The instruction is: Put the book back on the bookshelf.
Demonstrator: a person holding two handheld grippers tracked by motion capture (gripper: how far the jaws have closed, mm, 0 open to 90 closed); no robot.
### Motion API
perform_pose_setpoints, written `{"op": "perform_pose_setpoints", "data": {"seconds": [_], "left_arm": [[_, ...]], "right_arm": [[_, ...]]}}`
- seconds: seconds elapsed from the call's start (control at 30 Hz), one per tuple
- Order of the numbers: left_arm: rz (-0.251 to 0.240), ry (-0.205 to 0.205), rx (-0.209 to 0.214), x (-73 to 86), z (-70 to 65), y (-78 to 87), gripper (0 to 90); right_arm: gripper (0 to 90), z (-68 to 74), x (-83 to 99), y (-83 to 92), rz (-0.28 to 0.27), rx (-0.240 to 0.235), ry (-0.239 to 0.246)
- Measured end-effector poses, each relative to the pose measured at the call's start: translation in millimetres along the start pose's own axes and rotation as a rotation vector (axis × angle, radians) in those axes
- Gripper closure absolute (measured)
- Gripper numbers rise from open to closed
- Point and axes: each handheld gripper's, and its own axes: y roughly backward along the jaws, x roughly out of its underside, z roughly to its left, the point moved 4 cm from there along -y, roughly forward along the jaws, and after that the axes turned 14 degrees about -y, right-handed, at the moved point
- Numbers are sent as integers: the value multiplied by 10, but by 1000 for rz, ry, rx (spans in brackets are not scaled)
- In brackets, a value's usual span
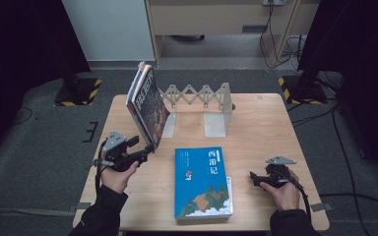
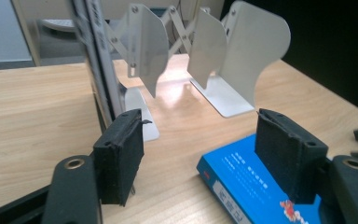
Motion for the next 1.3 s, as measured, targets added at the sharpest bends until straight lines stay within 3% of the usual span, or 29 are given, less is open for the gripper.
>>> {"op": "perform_pose_setpoints", "data": {"seconds": [0.3, 0.5, 0.73, 0.9, 1.3], "left_arm": [[78, 15, 41, 319, -110, -161, 274], [131, 0, 65, 471, -170, -290, 257], [158, 9, 111, 568, -236, -412, 252], [181, 26, 153, 625, -297, -533, 252], [196, 77, 202, 675, -348, -748, 247]], "right_arm": [[178, 129, -94, 59, -39, -70, -9], [188, 234, -179, 115, -74, -105, -5], [214, 417, -207, 127, -58, -176, -9], [228, 596, -196, 126, -34, -229, 15], [242, 893, -188, 65, -1, -317, 12]]}}
